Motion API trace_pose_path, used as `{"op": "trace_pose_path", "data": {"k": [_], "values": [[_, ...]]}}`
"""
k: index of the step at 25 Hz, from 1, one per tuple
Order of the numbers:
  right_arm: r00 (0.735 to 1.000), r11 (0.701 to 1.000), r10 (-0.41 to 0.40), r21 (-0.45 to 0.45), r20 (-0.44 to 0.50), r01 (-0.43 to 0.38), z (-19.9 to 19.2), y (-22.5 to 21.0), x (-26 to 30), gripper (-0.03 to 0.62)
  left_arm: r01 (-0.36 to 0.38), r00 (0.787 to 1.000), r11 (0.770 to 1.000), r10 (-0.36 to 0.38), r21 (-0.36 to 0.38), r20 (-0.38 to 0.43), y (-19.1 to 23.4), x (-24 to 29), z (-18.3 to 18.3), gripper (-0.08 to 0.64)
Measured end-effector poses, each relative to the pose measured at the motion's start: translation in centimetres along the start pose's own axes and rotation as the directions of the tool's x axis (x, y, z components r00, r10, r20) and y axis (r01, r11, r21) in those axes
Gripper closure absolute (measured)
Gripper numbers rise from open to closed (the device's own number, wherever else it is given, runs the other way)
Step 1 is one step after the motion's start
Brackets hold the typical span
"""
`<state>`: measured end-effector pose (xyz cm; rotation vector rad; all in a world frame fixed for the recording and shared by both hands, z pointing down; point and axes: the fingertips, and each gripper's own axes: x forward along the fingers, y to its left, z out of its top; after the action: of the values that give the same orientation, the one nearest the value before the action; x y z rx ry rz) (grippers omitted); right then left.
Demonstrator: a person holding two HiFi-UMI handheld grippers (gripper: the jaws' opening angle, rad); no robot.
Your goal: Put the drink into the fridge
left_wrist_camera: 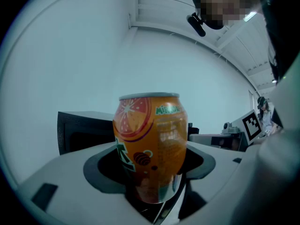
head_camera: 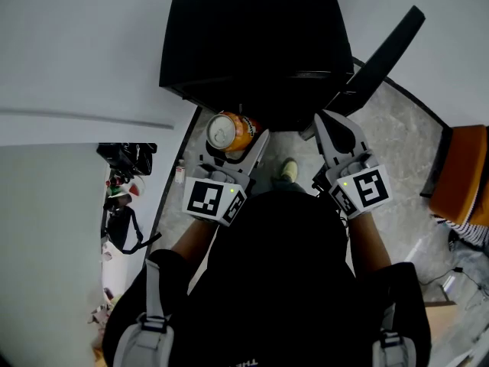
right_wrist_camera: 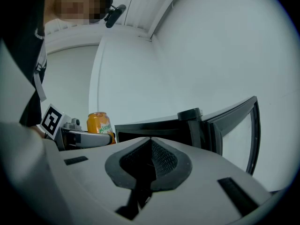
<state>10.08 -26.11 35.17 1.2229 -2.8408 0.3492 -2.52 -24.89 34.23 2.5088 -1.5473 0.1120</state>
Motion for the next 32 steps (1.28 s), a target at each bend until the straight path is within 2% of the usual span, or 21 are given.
{"op": "trace_pose_path", "data": {"k": [10,20,32], "values": [[0.999,0.999,0.032,-0.001,0.002,-0.032,-0.3,0.6,0.8,0.578,-0.013,1.000,0.999,0.014,0.035,-0.011,0.6,0.9,-0.5,0.216],[1.000,1.000,0.000,0.007,-0.015,0.000,-0.7,0.2,2.6,0.578,0.008,0.998,1.000,-0.006,0.030,-0.069,2.7,3.4,-3.1,0.216],[0.998,1.000,-0.027,0.014,-0.057,0.027,-1.8,1.1,3.9,0.578,0.027,0.991,0.998,-0.018,0.065,-0.132,5.4,6.4,-6.9,0.216]]}}
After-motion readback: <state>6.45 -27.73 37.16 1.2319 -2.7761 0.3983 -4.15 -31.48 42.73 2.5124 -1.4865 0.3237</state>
